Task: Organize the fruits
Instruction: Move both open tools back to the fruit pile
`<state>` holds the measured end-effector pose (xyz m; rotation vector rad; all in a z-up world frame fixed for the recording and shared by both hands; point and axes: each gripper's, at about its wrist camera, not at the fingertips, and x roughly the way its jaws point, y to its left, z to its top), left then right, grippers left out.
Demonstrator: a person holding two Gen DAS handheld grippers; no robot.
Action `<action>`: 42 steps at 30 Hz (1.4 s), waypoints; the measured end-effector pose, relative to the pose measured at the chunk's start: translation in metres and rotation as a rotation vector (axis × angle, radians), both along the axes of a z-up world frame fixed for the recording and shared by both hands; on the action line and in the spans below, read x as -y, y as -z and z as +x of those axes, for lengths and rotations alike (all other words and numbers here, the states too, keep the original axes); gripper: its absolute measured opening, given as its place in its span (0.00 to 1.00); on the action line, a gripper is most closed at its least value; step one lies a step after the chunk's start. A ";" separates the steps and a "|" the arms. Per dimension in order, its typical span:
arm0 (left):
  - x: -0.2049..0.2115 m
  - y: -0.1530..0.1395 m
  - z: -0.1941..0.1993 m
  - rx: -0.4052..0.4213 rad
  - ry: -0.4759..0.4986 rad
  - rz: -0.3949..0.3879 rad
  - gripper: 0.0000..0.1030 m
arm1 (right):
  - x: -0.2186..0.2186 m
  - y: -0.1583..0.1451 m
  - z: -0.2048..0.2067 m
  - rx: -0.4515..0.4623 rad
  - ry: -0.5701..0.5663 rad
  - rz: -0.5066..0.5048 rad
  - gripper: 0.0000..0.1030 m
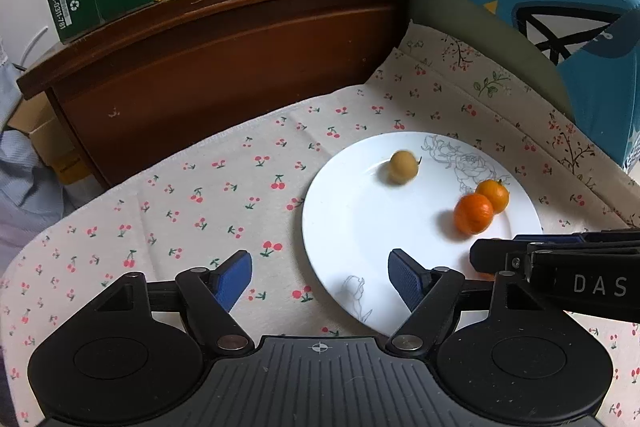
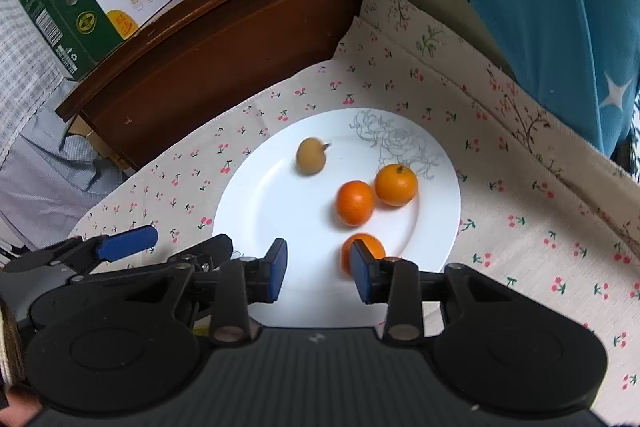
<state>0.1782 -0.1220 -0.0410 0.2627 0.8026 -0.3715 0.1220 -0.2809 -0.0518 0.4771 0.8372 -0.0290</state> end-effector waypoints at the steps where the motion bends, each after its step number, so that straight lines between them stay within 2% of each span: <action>1: 0.000 -0.001 -0.001 0.000 -0.004 0.003 0.77 | 0.000 0.000 0.000 0.001 -0.001 -0.001 0.35; 11: -0.011 -0.008 -0.009 0.002 -0.027 0.025 0.79 | -0.006 -0.008 -0.006 0.016 -0.032 -0.015 0.35; 16: -0.014 -0.015 -0.018 0.016 -0.036 0.051 0.84 | -0.009 -0.012 -0.012 0.026 -0.048 -0.027 0.37; 22: -0.018 -0.021 -0.029 0.024 -0.050 0.088 0.85 | -0.011 -0.018 -0.018 0.033 -0.062 -0.033 0.37; 36: -0.035 -0.032 -0.058 0.039 -0.037 0.086 0.85 | -0.020 -0.030 -0.036 0.061 -0.107 -0.074 0.37; 42: -0.047 -0.030 -0.072 0.021 -0.050 0.078 0.85 | -0.026 -0.030 -0.046 0.063 -0.127 -0.078 0.37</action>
